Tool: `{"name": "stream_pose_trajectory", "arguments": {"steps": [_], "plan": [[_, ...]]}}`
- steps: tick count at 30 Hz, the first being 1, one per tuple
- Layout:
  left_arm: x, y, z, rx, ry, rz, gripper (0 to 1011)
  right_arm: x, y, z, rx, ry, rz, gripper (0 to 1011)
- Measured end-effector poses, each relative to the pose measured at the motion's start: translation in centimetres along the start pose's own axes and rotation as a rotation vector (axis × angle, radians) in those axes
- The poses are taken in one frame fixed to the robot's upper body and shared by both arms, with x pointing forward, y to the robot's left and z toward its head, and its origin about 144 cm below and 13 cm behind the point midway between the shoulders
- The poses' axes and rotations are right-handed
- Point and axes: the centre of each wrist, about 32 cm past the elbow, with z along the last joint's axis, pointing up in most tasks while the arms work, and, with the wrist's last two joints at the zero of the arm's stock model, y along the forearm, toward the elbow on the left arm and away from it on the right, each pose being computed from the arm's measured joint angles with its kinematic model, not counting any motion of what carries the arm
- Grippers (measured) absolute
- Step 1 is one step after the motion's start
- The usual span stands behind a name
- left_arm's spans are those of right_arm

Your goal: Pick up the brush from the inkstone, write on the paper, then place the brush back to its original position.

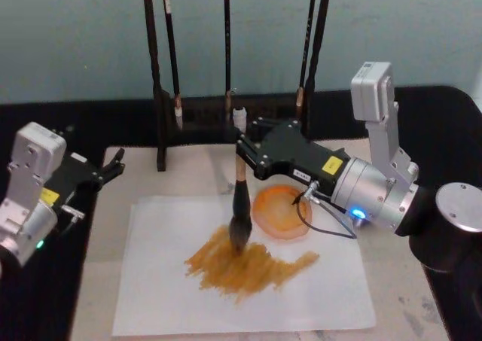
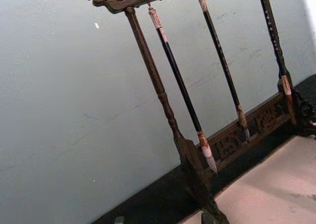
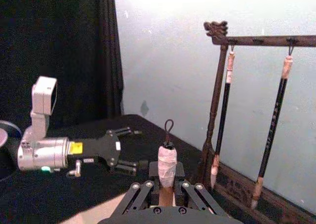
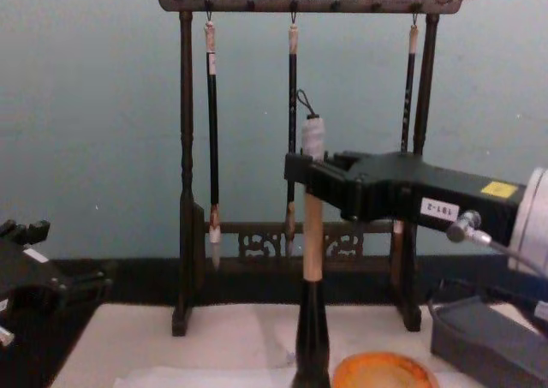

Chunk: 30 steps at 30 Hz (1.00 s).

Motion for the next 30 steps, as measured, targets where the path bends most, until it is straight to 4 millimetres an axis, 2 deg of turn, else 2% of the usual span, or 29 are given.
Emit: {"name": "stream_pose_trajectory", "arguments": {"steps": [12,18,24,30], "plan": [[0.0,0.0,0.0,0.000,0.000,0.000,1010,-0.2,-0.5,0.5,0.114,0.087,-0.057,163],[0.0,0.0,0.0,0.000,0.000,0.000,1009,-0.2,-1.6,0.6,0.196,0.201,-0.130,163],[0.0,0.0,0.0,0.000,0.000,0.000,1010,-0.5,-3.1,0.0,0.325,0.410,-0.227,164],[0.0,0.0,0.0,0.000,0.000,0.000,1010,-0.6,-4.2,-0.7,0.380,0.552,-0.299,163]]}}
